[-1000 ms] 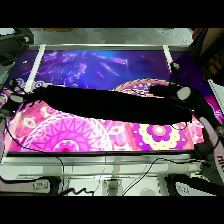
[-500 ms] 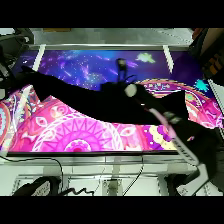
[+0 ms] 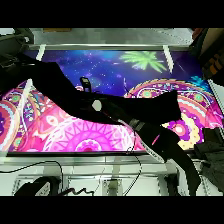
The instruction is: Fold the clothes and pants, and hang the long-sleeved shirts on hangers.
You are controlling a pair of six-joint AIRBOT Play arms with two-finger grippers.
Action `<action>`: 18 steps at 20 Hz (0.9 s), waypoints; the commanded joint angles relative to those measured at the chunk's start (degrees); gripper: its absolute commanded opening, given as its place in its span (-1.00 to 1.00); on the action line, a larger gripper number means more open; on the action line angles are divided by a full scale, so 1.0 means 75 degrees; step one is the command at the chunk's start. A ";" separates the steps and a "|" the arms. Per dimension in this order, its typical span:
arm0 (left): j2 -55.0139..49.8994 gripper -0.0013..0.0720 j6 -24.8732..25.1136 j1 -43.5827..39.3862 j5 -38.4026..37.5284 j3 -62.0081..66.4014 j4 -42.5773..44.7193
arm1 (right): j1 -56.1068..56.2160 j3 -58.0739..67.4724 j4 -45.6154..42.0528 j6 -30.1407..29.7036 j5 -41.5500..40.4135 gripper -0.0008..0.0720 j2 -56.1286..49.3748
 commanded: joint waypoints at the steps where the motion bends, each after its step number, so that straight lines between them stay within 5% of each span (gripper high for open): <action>1: -0.0242 -0.94 -0.0009 -0.0323 -0.0399 0.0000 -0.0297 | -0.0146 0.0221 -0.0533 0.0082 0.0752 -0.94 -0.0029; 7: -0.1926 -0.94 -0.0006 -0.1985 -0.1244 0.0000 -0.0291 | -0.2375 0.0230 -0.2218 0.0076 0.3888 -0.94 0.0895; 12: -0.3194 -0.93 -0.0726 -0.3392 -0.1851 0.0000 -0.0289 | -0.4354 0.0230 -0.2361 0.0020 0.4954 -0.94 0.1961; 13: -0.3311 -0.77 -0.0723 -0.3497 -0.2142 0.0000 -0.0289 | -0.4637 0.0227 -0.2361 0.0017 0.5109 -0.94 0.2148; 15: -0.3340 0.93 -0.0731 -0.3506 -0.2585 0.0003 -0.0283 | -0.5085 0.0227 -0.2363 -0.0026 0.5362 -0.94 0.2407; 17: -0.3182 0.89 -0.0898 -0.3127 -0.2634 0.0009 -0.0213 | -0.5458 0.0227 -0.2375 -0.0405 0.5622 -0.94 0.2562; 18: -0.3060 0.67 -0.0895 -0.2833 -0.2655 0.0009 -0.0073 | -0.5630 0.0227 -0.2407 -0.0595 0.5829 -0.94 0.2600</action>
